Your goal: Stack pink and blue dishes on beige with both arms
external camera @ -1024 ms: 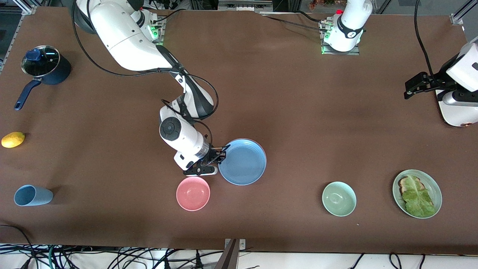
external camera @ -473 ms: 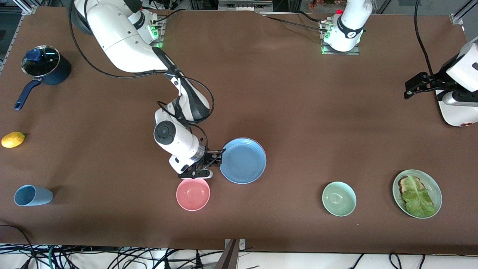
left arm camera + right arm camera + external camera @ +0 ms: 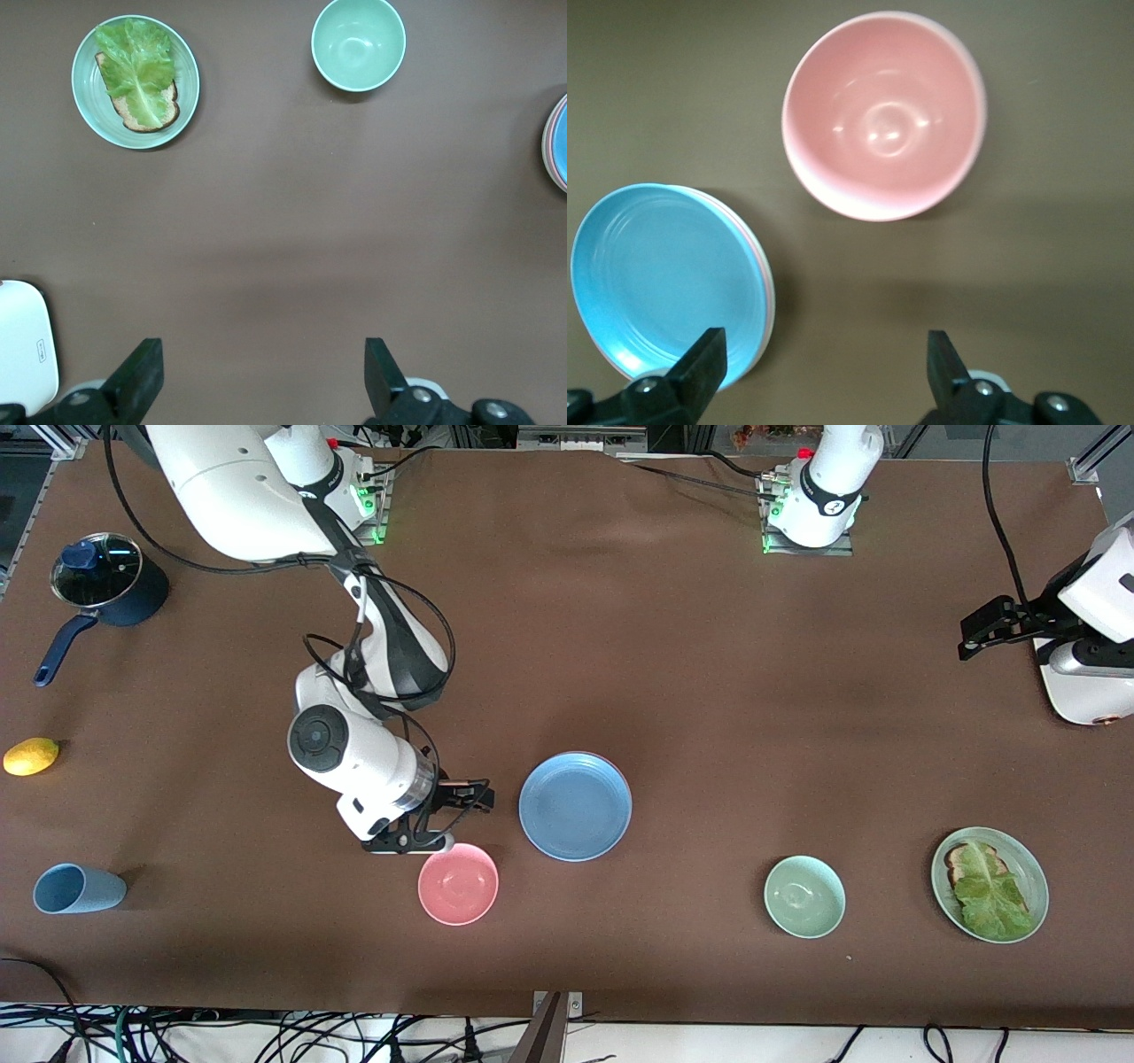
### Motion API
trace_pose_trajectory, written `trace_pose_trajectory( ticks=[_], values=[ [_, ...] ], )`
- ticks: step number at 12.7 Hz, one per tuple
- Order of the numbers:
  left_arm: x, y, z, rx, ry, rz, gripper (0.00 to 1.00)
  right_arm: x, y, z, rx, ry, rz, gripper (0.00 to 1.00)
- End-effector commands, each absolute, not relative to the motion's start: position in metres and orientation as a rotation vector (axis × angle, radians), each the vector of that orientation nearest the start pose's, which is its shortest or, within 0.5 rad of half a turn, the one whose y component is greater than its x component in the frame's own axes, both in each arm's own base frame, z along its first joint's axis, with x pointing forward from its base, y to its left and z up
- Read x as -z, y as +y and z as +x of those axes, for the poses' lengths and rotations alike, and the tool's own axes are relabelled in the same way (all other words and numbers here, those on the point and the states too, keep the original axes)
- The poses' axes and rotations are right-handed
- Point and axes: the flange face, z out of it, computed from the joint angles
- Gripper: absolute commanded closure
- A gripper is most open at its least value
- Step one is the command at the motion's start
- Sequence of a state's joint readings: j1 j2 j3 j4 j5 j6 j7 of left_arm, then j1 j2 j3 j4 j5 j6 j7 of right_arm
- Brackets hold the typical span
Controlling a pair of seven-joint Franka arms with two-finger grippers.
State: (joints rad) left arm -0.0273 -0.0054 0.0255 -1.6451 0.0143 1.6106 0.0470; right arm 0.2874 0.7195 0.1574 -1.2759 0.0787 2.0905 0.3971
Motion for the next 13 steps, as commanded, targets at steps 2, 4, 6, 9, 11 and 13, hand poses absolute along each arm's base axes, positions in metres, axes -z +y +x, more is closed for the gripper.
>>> trace_pose_trajectory(
  ticks=[2, 4, 6, 9, 11, 13],
  values=[
    [-0.597, -0.001, 0.552, -0.031, 0.079, -3.146, 0.00, -0.442, 0.217, 0.676, -0.012, 0.088, -3.058, 0.00],
    [-0.597, -0.001, 0.552, -0.029, 0.079, -3.146, 0.00, -0.485, 0.171, 0.665, -0.061, 0.022, -3.100, 0.00],
    [-0.597, -0.001, 0.552, -0.031, 0.079, -3.144, 0.00, -0.522, 0.130, 0.649, -0.121, -0.070, -3.107, 0.00],
    [-0.597, -0.001, 0.552, -0.031, 0.079, -3.144, 0.00, -0.551, 0.080, 0.613, -0.129, -0.002, -3.080, 0.00],
    [-0.597, -0.002, 0.552, -0.029, 0.085, -3.137, 0.00, -0.551, 0.072, 0.582, -0.090, 0.002, -3.086, 0.00],
    [-0.597, -0.002, 0.552, -0.029, 0.085, -3.137, 0.00, -0.555, 0.052, 0.581, -0.072, 0.019, -3.106, 0.00]
  ],
)
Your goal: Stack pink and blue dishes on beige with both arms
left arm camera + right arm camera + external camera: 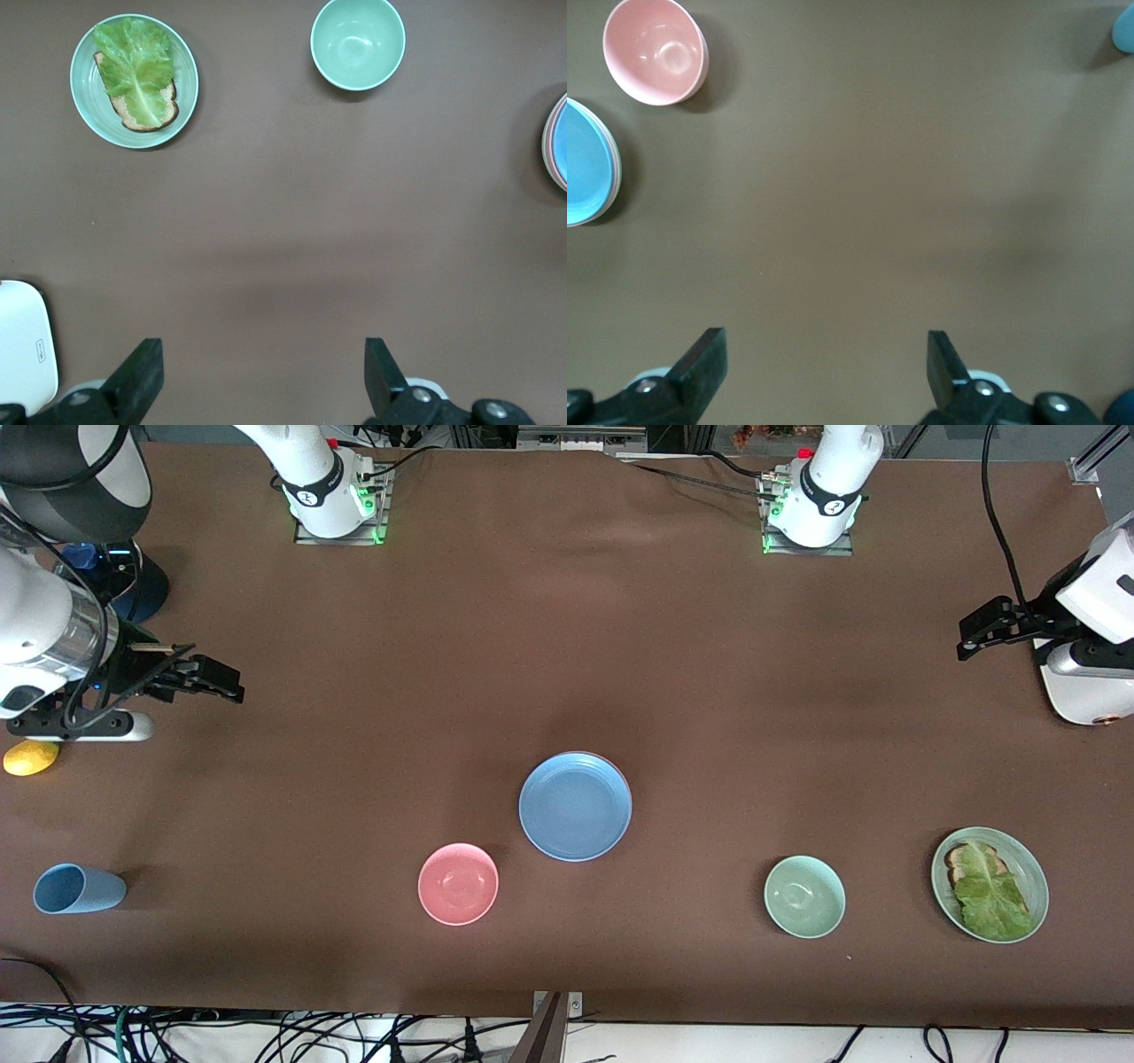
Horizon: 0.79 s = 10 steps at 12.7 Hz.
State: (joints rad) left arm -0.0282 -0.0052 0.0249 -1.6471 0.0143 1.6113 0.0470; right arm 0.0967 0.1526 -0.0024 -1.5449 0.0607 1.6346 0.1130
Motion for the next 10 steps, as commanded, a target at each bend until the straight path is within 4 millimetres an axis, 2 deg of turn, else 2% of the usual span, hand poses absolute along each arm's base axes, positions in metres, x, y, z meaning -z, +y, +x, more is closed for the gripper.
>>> trace_pose_trajectory(
  ticks=[1, 4, 10],
  values=[
    [-0.597, -0.002, 0.552, -0.029, 0.085, -3.137, 0.00, -0.556, 0.048, 0.582, -0.061, -0.030, -3.154, 0.00],
    [-0.597, -0.002, 0.552, -0.031, 0.085, -3.137, 0.00, -0.564, 0.050, 0.583, -0.046, -0.046, -3.179, 0.00],
    [-0.597, -0.001, 0.552, -0.031, 0.082, -3.137, 0.00, -0.569, 0.051, 0.583, -0.036, -0.056, -3.179, 0.00]
  ],
)
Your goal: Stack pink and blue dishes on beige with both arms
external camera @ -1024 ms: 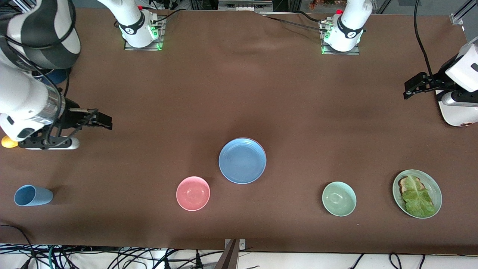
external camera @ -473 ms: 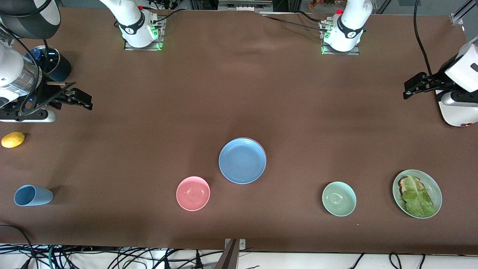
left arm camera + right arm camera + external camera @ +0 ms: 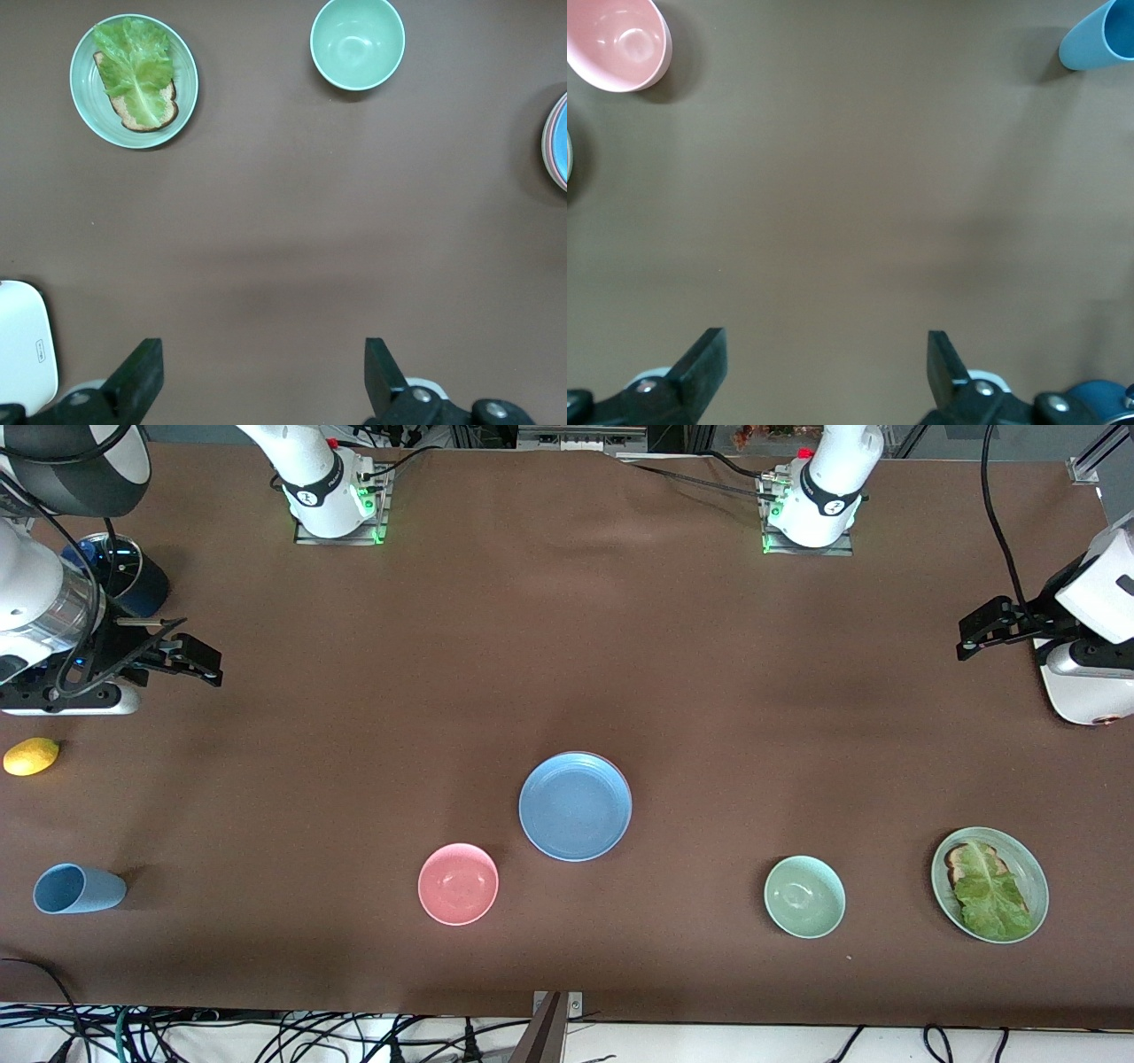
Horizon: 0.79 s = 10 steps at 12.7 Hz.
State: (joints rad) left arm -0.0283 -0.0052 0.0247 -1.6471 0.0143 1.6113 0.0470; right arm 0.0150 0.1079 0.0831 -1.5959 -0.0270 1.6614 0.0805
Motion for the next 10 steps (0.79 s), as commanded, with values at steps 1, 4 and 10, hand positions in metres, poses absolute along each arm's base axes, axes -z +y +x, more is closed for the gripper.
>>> trace_pose_trajectory(
  ticks=[1, 4, 10],
  values=[
    [-0.597, -0.002, 0.552, -0.031, 0.085, -3.135, 0.00, -0.570, 0.051, 0.583, -0.031, -0.056, -3.180, 0.00],
    [-0.597, -0.001, 0.552, -0.031, 0.082, -3.135, 0.00, -0.574, 0.048, 0.586, -0.015, -0.048, -3.191, 0.00],
    [-0.597, -0.001, 0.552, -0.031, 0.082, -3.135, 0.00, -0.590, 0.043, 0.589, -0.001, -0.035, -3.222, 0.00]
  ],
)
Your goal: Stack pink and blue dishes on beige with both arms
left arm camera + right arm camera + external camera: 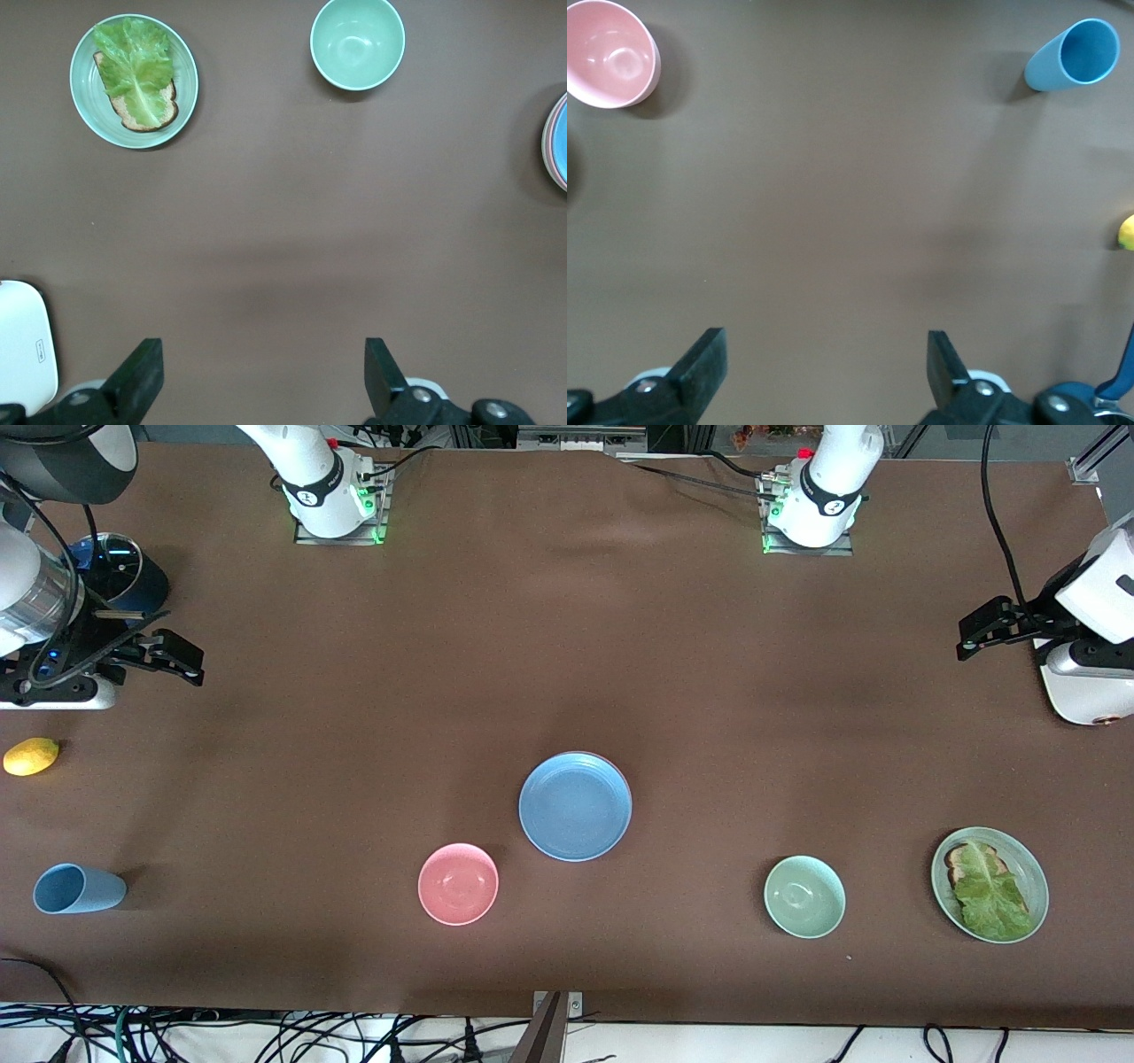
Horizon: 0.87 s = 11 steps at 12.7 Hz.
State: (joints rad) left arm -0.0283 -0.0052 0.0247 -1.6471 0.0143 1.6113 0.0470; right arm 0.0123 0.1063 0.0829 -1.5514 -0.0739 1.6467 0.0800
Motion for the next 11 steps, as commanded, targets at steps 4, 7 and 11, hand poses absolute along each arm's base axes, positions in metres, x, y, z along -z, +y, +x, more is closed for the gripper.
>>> trace_pose_trajectory(
  ticks=[4, 7, 11],
  values=[
    [-0.5973, -0.0009, 0.5523, -0.031, 0.082, -3.135, 0.00, -0.5826, 0.0389, 0.5886, -0.053, -0.014, -3.218, 0.00],
    [-0.5973, -0.0018, 0.5523, -0.031, 0.085, -3.135, 0.00, -0.5824, 0.0385, 0.5885, -0.056, 0.011, -3.214, 0.00],
    [-0.5973, -0.0009, 0.5523, -0.031, 0.082, -3.135, 0.00, -0.5849, 0.0413, 0.5876, -0.046, 0.076, -3.212, 0.00]
  ],
)
